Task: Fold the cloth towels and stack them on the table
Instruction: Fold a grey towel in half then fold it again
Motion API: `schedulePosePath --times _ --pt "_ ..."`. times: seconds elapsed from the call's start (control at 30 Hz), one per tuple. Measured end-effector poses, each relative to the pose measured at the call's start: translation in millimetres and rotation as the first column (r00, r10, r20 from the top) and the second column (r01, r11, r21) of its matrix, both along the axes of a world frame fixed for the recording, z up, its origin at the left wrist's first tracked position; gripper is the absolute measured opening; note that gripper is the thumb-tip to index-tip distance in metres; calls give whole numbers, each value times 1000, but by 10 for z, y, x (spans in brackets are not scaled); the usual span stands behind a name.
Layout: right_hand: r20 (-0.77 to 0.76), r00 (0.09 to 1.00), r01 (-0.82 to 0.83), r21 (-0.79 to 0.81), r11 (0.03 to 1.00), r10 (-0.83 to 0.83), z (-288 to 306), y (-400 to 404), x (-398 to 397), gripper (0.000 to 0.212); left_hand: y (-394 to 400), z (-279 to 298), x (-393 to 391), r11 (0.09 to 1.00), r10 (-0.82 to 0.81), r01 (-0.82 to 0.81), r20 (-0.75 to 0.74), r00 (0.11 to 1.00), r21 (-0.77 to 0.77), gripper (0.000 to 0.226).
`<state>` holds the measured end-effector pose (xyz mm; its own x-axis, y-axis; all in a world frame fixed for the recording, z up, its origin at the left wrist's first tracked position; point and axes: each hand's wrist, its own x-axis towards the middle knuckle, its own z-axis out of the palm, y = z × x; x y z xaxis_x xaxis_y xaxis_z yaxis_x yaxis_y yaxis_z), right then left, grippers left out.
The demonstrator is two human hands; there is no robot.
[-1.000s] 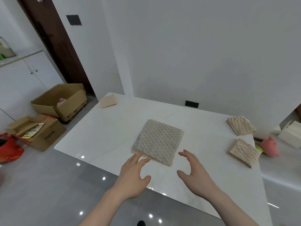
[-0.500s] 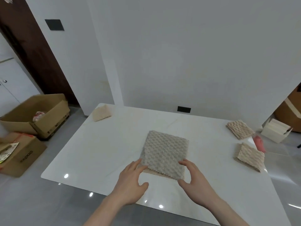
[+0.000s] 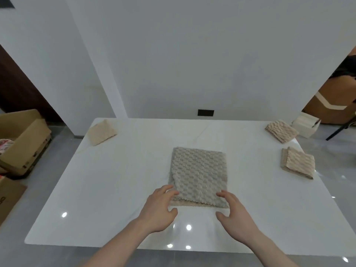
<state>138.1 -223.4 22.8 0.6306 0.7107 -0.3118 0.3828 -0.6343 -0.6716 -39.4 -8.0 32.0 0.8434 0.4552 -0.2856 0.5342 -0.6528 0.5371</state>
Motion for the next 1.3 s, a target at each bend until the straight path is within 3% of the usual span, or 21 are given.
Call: schedulePosePath --times 0.1,0.23,0.37,0.43,0.97,1.1,1.3 --pt "47 999 5 -15 1000 -4 -379 130 213 53 121 -354 275 997 -62 61 7 998 49 57" --pt "80 997 6 -5 1000 -6 -1265 340 496 50 311 -1248 598 974 -131 128 3 991 188 61" --pt "425 902 39 107 994 -81 -2081 327 393 50 292 -2095 588 942 -118 57 167 979 332 63" --pt "475 873 34 166 986 -110 -2214 325 372 50 299 -2258 575 944 -103 13 256 961 329 62" --pt "615 777 20 189 982 -134 -2309 279 340 44 308 -2412 532 894 -75 -136 444 893 426 44" --pt "598 782 28 244 969 -174 -2264 253 293 39 271 -2376 504 890 -44 -221 556 830 399 25" --pt "563 776 64 378 924 -284 -2234 196 266 28 207 -2315 446 875 60 -335 609 791 350 23"
